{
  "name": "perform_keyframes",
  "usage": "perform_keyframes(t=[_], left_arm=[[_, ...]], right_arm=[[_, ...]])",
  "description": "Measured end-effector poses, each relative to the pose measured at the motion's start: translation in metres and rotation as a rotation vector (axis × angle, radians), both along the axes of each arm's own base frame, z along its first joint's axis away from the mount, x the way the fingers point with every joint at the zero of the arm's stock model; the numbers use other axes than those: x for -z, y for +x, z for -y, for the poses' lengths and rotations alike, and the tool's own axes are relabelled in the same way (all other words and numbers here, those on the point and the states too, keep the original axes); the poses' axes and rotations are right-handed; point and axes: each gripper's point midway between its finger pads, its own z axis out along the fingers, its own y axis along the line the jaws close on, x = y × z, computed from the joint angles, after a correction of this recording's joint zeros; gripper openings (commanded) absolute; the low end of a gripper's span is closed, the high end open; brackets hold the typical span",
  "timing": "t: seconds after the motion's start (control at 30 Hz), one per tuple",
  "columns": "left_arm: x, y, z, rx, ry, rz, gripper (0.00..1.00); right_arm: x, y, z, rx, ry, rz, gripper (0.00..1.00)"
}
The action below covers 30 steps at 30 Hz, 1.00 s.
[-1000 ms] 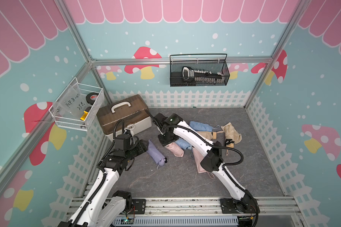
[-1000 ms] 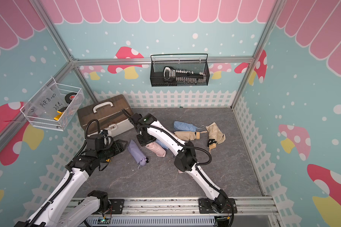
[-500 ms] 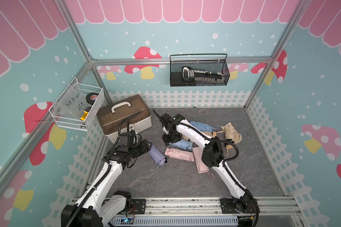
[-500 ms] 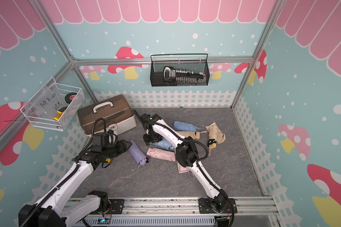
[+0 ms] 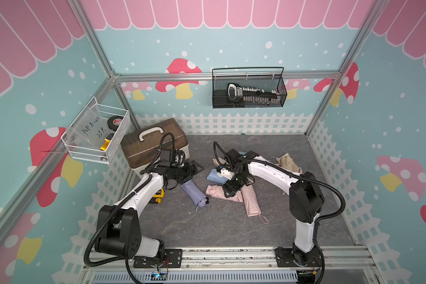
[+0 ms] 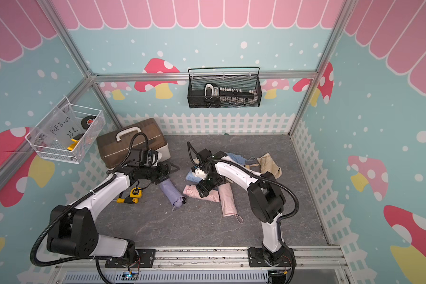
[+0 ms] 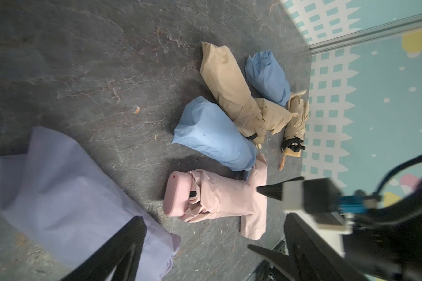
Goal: Take umbrellas out of sleeves
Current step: Pick up the umbrella from the center of the board.
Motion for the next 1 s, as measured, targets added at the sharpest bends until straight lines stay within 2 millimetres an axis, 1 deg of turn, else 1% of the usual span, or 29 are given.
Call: perform_keyframes(t=[0.03,0.1,0.3,0.47,0.63,0.73,0.77,0.8,0.87,0.93,1.0], left_arm=[[0.001,0.000,0.000,0.002,-0.008,-0.007,0.92],[0.003,-0.003,-0.001,0.003,-0.019,-0.029,0.92],[0.005,-0.005,-0.009,-0.012,-0.039,-0.052,0.91],[0.011,-0.007,-0.020,-0.038,-0.050,-0.078,0.91],[0.011,-0.009,-0.021,-0.037,-0.063,-0.086,0.91],[0.011,-0.010,-0.019,-0.026,-0.072,-0.091,0.91],[0.011,-0.011,-0.019,-0.023,-0.074,-0.094,0.91],[0.012,-0.011,-0.019,-0.021,-0.075,-0.098,0.91],[0.014,-0.012,-0.018,-0.014,-0.079,-0.107,0.91],[0.017,-0.013,-0.017,-0.007,-0.084,-0.119,0.91],[0.018,-0.014,-0.016,0.001,-0.089,-0.127,0.91]], right_arm=[[0.006,0.000,-0.003,-0.026,-0.006,0.011,0.81],[0.015,0.007,-0.011,-0.074,-0.009,0.061,0.81],[0.025,0.034,-0.031,-0.152,-0.041,0.198,0.80],[0.031,0.040,-0.030,-0.174,-0.066,0.231,0.75],[0.043,0.041,-0.027,-0.182,-0.081,0.240,0.70],[0.057,0.035,-0.019,-0.187,-0.103,0.228,0.62],[0.061,0.033,-0.018,-0.185,-0.100,0.221,0.56],[0.060,0.032,-0.018,-0.186,-0.093,0.226,0.48],[0.059,0.033,-0.018,-0.180,-0.086,0.243,0.37],[0.057,0.033,-0.017,-0.179,-0.081,0.256,0.31],[0.053,0.031,-0.015,-0.179,-0.076,0.263,0.27]])
